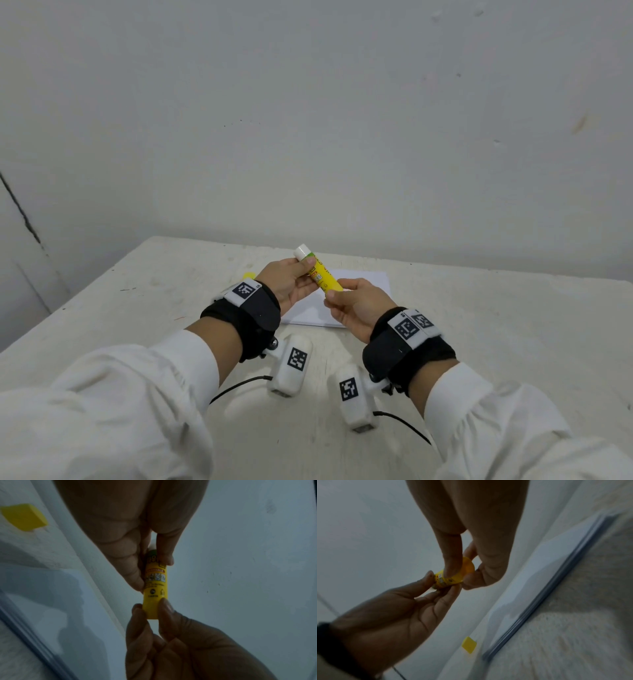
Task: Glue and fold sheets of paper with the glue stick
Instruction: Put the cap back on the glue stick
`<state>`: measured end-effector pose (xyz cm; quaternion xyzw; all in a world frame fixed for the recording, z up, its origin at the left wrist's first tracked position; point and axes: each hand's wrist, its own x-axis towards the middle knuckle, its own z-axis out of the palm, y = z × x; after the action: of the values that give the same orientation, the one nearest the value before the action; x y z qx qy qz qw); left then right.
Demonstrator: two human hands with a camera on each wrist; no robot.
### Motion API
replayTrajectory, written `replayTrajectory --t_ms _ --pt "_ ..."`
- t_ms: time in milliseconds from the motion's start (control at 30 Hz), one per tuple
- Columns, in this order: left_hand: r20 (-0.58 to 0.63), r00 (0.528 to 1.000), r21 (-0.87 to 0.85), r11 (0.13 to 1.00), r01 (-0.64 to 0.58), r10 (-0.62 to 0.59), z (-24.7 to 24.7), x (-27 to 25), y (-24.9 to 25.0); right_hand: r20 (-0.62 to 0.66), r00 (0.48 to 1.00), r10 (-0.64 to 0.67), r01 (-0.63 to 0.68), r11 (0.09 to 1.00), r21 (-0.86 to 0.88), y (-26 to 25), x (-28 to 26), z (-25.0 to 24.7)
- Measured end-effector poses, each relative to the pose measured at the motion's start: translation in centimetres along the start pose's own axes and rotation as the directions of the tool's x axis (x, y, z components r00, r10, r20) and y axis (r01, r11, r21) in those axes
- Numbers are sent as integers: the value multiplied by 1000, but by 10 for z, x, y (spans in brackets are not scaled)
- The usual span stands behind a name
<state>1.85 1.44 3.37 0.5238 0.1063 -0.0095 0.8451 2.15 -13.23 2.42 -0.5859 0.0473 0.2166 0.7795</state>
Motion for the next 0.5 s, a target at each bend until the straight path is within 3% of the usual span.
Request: replayTrajectory --t_ms 100,167,233,367,433,500 --pt "-66 997 32 999 39 -37 -19 3 4 20 999 28 -19 930 -366 -8 11 15" --pt "-145 987 66 995 81 -71 -39 4 9 -5 1000 -16 9 767 -642 -15 25 30" --pt "-227 969 88 989 117 -94 -60 4 13 23 991 -133 97 583 -807 -22 43 51" --pt "-326 936 162 967 194 -133 -94 1 17 157 979 -128 182 216 -959 -21 81 99" --pt "-345 927 180 959 221 -149 -108 -1 18 164 983 -88 176 148 -973 -12 103 119" --pt "-354 920 169 956 241 -169 -118 -4 21 194 980 -42 195 24 -980 0 122 135"
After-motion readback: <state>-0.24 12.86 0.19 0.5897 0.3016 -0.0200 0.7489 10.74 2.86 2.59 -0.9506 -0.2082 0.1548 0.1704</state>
